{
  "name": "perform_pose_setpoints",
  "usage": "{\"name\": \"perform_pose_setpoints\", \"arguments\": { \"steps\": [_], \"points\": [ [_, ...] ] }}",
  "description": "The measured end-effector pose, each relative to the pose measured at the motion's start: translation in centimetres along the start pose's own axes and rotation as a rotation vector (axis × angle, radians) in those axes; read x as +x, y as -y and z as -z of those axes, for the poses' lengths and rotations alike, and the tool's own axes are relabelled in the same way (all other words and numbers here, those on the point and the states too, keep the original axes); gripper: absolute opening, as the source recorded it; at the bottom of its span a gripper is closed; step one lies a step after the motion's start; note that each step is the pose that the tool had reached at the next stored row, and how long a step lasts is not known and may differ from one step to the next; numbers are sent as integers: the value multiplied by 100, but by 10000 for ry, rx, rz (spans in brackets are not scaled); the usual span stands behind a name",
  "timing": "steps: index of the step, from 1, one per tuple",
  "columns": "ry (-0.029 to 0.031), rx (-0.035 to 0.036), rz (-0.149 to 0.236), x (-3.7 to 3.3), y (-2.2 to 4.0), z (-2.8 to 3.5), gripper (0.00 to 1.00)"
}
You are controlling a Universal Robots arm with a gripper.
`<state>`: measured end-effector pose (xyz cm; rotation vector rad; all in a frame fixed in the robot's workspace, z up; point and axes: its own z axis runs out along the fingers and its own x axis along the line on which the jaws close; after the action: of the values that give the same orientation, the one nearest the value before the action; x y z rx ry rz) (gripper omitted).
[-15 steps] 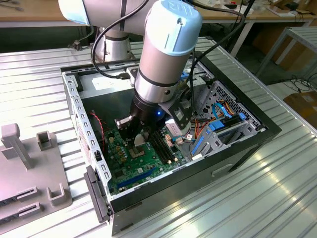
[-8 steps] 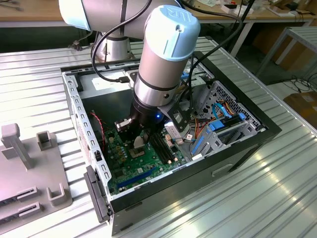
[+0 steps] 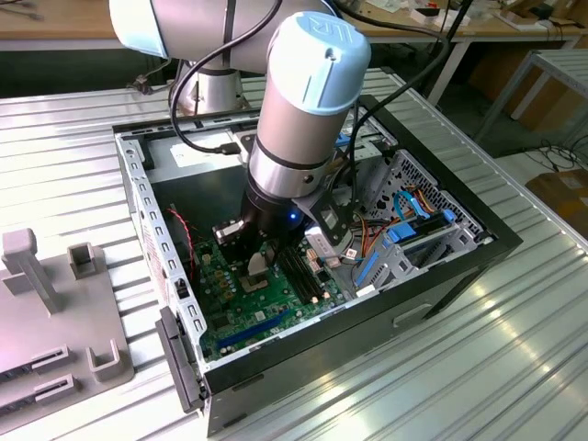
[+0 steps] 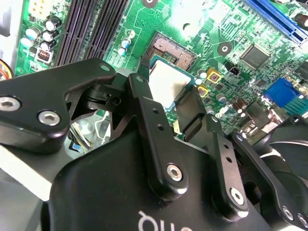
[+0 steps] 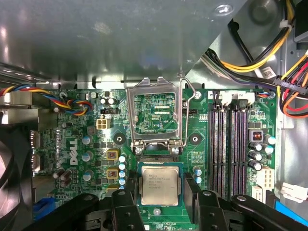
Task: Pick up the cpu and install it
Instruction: 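Pick up the cpu and move it towards the insertion slot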
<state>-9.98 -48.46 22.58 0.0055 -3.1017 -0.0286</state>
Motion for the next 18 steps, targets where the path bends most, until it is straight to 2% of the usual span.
{"name": "perform_pose_setpoints", "arguments": {
  "steps": [11,18],
  "points": [
    [-2,3,57,5,34,-83,47],
    [-8,4,57,6,38,-175,47]
  ]
}}
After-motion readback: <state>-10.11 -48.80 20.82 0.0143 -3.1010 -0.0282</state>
